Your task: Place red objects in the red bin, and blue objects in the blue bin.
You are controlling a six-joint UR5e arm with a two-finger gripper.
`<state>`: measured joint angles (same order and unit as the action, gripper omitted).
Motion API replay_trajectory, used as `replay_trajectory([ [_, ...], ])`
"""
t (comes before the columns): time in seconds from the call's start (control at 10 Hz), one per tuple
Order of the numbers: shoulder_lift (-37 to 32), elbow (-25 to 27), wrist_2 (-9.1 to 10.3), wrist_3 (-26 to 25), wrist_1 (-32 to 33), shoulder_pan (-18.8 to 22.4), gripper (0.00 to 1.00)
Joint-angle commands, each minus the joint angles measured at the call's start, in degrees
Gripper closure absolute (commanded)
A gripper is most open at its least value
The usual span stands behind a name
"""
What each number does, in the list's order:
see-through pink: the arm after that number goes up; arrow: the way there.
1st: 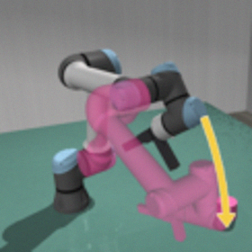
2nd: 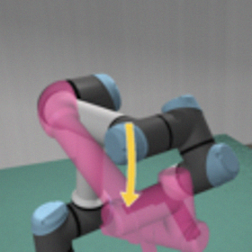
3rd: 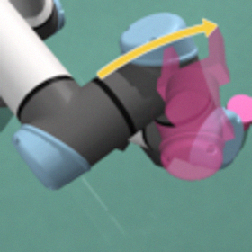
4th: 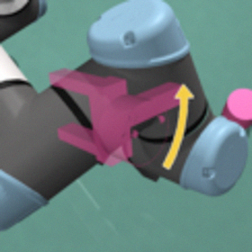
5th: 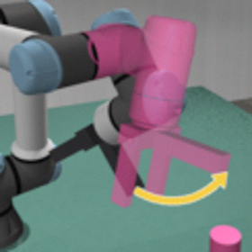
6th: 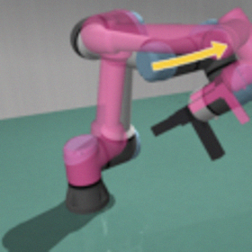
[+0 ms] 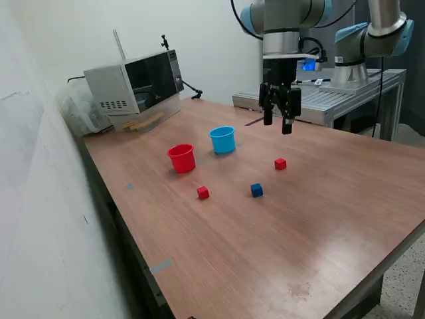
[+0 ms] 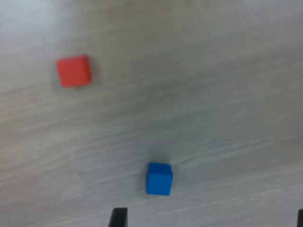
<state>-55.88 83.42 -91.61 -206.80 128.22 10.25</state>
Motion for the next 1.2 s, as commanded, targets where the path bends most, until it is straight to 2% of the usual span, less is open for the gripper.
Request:
replay_trajectory([
  [0.0, 7.86, -6.49, -0.41, -3.51, -0.07, -0.06, 0.00],
  [0.2, 12.97, -9.23, -0.50, -4.65, -0.07, -0.58, 0.00],
  [0.4, 15.62, -9.85, -1.90, -4.75, 0.02, -0.76, 0.00],
  [0.6, 16.77, -10.73, -2.00, -4.75, 0.19, -3.21, 0.00],
  [1.0, 18.26, -11.18, -1.91, -4.57, 0.45, -4.71, 0.00],
  [1.1, 18.18, -10.82, -1.74, -4.31, 0.45, -4.72, 1.00],
])
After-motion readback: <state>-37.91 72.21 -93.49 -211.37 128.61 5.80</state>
